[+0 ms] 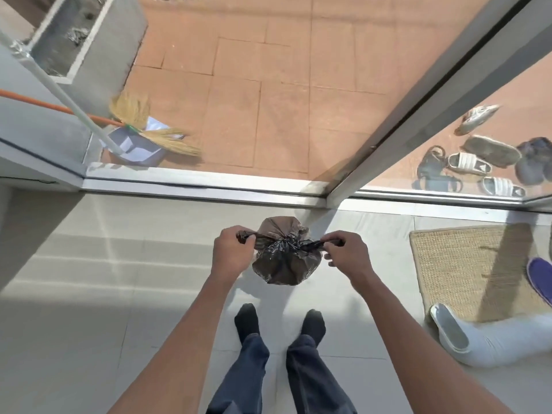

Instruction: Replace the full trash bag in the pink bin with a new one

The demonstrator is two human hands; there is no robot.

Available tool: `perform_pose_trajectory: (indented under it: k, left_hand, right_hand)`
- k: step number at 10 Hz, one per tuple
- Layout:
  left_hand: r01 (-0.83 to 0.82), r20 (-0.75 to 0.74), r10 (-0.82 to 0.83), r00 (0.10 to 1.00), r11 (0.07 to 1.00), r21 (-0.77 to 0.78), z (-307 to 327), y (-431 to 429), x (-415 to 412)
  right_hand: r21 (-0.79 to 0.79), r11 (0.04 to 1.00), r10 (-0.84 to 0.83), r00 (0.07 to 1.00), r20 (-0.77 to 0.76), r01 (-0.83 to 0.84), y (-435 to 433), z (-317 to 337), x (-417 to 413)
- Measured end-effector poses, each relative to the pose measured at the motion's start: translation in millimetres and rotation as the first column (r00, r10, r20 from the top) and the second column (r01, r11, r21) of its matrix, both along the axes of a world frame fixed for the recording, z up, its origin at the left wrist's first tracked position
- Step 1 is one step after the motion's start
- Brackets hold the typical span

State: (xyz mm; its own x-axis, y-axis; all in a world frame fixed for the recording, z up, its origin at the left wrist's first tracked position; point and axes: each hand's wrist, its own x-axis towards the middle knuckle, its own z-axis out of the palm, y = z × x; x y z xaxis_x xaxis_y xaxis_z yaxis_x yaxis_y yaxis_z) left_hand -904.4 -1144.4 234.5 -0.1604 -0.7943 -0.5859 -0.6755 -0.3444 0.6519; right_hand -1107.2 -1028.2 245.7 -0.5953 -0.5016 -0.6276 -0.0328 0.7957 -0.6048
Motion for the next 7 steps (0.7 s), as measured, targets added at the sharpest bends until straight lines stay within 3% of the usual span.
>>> perform_pose_trajectory:
  k: [2,4,7]
  left_hand:
    - [0.06,0.0,-0.06,0.998,0.998,-0.006,-116.7,-28.1,-35.7]
    - [0.094,0.015,-0.095,0.995,0.995,0.027,-187.3,-39.6,-61.1]
    - [0.229,0.137,-0.236,0.962,0.971,0.064,-190.2,-48.9,-72.5]
  right_hand:
    - [0.05,0.998,0.039,0.997,-0.064,-0.036,-36.5,-121.8,-30.4]
    - [0.065,0.996,0.065,0.992,-0.107,-0.058,-63.6,-189.1,-53.3]
    - [0.107,0.982,0.167,0.98,-0.109,-0.155,-71.7,-199.6,-61.8]
